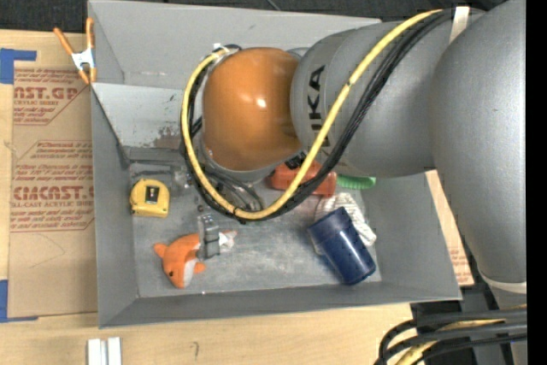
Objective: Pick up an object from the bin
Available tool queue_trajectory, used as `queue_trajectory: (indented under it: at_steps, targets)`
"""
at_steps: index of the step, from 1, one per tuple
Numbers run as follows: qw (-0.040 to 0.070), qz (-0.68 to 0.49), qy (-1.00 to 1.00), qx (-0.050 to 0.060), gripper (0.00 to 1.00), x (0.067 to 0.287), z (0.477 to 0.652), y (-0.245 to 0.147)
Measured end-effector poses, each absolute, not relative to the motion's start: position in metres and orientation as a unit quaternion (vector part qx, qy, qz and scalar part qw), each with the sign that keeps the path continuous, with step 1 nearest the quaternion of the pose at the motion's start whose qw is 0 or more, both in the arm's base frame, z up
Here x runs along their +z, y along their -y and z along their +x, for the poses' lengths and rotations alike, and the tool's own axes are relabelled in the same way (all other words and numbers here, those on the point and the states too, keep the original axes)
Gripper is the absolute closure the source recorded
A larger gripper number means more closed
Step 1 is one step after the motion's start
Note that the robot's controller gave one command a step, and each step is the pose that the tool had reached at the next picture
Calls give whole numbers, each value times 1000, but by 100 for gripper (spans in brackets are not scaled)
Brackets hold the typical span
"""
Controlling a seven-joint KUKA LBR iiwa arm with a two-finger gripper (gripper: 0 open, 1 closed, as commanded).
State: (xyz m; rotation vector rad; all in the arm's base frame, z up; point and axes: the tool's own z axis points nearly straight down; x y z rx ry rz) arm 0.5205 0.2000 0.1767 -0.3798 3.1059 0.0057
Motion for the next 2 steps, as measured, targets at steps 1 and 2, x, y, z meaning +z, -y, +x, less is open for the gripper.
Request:
queue_trajectory:
  at_steps: [1, 2]
  targets:
    - [1, -207, -978, 0, 0, 130, 513, -186]
    - [0, -304, -953, 0, 0, 103, 518, -173]
